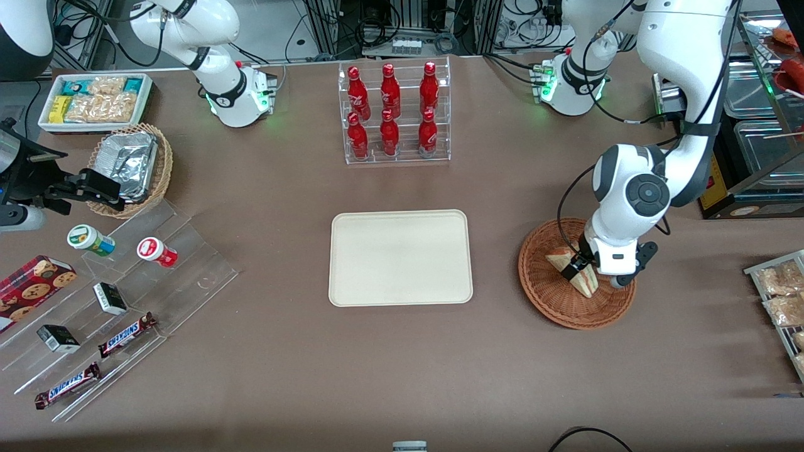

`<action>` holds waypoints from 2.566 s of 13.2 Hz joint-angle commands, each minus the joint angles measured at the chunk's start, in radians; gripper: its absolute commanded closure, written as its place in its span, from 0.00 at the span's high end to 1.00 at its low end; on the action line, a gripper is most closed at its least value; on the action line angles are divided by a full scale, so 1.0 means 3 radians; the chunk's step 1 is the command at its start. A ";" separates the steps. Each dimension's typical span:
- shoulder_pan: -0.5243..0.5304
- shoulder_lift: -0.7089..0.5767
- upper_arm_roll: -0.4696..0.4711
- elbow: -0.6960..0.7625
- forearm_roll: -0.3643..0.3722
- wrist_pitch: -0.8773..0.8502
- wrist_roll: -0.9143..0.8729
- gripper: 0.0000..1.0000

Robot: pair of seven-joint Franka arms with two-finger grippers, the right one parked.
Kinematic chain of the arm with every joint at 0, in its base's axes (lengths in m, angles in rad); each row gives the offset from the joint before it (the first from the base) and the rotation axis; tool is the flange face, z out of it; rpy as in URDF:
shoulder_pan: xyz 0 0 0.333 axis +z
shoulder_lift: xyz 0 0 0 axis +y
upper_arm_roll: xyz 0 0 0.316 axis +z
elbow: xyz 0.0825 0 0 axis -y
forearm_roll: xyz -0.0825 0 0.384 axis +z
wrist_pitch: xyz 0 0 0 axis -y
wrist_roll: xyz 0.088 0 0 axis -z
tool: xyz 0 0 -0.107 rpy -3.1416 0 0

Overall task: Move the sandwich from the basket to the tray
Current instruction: 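Move the left gripper over the wicker basket and lower toward the sandwich, then close the left gripper on the wrapped sandwich and lift it, then carry the sandwich with the left gripper over the white tray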

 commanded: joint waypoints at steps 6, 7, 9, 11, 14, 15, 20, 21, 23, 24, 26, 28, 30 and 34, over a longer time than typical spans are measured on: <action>-0.0055 -0.0069 0.0032 -0.0139 0.0209 0.0046 -0.0060 0.00; -0.0055 -0.0114 0.0032 -0.0068 0.0209 -0.0056 -0.0045 0.00; -0.0055 -0.0212 0.0027 0.0278 0.0214 -0.0708 0.0017 0.00; -0.0071 -0.0202 -0.0039 0.0891 0.0209 -0.1587 0.0109 0.00; -0.0066 -0.0176 -0.0391 0.1389 0.0158 -0.1984 0.0058 0.00; -0.0066 -0.0151 -0.0539 0.1440 0.0107 -0.1969 -0.0008 0.00; -0.0071 0.0441 -0.1071 0.2170 0.0137 -0.1938 -0.0070 0.00; -0.0086 0.0609 -0.1194 0.2314 0.0219 -0.1933 -0.0060 0.00; -0.0376 0.0932 -0.1241 0.2570 0.0540 -0.1928 -0.0106 0.00; -0.0479 0.1085 -0.1236 0.2682 0.0552 -0.1873 -0.0136 0.00; -0.0632 0.1265 -0.1231 0.2729 0.0633 -0.1653 -0.0147 0.00; -0.0755 0.1403 -0.1226 0.2729 0.0649 -0.1464 -0.0152 0.00; -0.0853 0.1521 -0.1221 0.2735 0.0654 -0.1417 -0.0147 0.00; -0.0909 0.1623 -0.1221 0.2699 0.0746 -0.1371 -0.0106 0.00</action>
